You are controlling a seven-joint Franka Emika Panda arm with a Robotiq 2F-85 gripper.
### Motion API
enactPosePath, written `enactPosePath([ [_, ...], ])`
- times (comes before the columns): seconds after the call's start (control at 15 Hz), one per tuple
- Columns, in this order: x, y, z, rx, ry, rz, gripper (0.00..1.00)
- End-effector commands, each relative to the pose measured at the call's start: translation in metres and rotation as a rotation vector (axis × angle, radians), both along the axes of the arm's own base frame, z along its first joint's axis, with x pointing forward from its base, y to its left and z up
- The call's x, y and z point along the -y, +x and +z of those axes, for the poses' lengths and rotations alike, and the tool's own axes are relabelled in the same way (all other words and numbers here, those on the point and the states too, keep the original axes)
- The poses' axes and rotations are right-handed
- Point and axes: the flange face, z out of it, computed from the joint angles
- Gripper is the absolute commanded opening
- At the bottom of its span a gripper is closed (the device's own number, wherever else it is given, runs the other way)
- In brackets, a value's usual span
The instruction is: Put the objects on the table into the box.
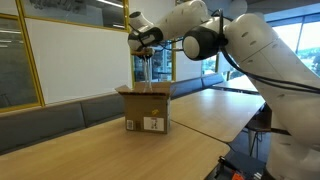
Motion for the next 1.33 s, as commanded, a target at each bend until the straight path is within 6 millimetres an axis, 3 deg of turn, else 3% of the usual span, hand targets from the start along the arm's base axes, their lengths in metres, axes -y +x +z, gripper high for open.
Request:
enactPosePath([
  [0.0,0.021,-0.019,-0.031,-0.013,0.052,0.008,0.1],
  [0.27,0.042,-0.037,-0.09,-0.078,0.098,0.019,0.1],
  [0.67,0.035,-0.085,-0.16,-0.178,0.169,0.085,0.1],
  [0.93,0.038,-0.108,-0.189,-0.233,0.216,0.097,0.1],
  [1.27,0.051,-0.112,-0.201,-0.282,0.228,0.11,0.11],
])
